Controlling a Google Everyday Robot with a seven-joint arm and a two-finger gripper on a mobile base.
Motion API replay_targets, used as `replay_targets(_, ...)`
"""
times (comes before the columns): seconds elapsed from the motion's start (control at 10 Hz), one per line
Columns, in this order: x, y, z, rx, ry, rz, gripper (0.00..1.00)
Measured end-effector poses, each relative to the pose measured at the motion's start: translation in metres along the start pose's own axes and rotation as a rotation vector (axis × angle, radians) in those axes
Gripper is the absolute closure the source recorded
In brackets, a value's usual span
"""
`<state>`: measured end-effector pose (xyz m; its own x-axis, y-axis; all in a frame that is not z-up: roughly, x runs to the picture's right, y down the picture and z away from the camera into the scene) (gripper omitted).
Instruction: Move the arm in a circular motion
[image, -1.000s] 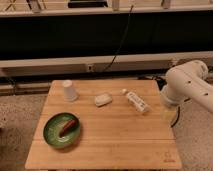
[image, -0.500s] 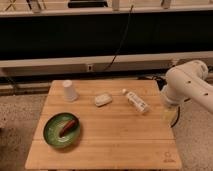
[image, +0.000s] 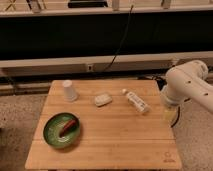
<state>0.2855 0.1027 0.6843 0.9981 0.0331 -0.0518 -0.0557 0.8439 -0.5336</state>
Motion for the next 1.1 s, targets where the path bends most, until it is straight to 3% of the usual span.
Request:
replay_targets(0.4,-0.003,-0.005,0.0,0.004,0.005,-0.003,0.2)
replay_targets(0.7,-0.033,-0.039,0.003,0.009,0.007,-0.024,0.2)
replay_targets(1.1,-0.041,-0.06,0.005,0.014,0.01,-0.03,0.2)
